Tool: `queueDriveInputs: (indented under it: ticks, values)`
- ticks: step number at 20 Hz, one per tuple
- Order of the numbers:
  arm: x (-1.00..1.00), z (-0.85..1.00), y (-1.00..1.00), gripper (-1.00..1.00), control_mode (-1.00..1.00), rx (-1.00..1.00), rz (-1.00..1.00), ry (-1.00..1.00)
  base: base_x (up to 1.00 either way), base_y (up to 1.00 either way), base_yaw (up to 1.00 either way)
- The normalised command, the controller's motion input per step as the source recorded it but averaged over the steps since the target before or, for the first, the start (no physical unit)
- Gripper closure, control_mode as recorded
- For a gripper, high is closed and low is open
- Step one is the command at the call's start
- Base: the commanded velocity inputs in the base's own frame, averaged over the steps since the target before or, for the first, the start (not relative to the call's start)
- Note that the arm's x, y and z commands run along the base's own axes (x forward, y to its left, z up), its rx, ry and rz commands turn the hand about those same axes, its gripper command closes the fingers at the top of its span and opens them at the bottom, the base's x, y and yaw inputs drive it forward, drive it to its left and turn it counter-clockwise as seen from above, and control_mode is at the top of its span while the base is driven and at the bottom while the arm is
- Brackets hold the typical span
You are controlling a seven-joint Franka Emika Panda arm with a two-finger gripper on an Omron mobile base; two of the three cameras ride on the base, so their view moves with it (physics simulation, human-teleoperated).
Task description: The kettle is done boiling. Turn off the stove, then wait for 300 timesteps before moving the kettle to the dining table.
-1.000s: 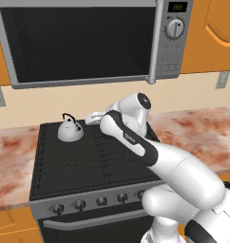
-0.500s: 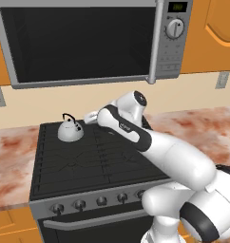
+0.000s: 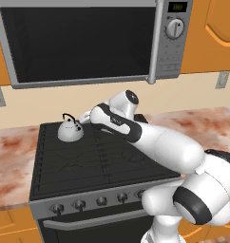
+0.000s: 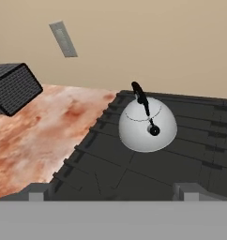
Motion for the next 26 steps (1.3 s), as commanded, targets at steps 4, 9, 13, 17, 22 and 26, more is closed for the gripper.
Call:
queueDriveInputs:
  ticks: [4,9,13,17,22,26]
  values:
    - [0.19,-0.06,0.14,-1.00,-1.00,-0.02,0.00,0.00,0.00,0.00,0.00]
    - [0.20,-0.06,0.05,-1.00,-1.00,-0.02,0.01,-0.01,0.00,0.00,0.00]
    - [0.19,-0.04,0.00,-1.00,-1.00,-0.02,0.03,-0.02,0.00,0.00,0.00]
    - [0.19,-0.05,0.01,-1.00,-1.00,-0.01,0.02,-0.02,0.00,0.00,0.00]
    - [0.19,-0.07,0.01,-1.00,-1.00,-0.02,0.02,-0.01,0.00,0.00,0.00]
    - [0.15,-0.08,0.05,-1.00,-1.00,-0.03,0.01,0.00,0.00,0.00,0.00]
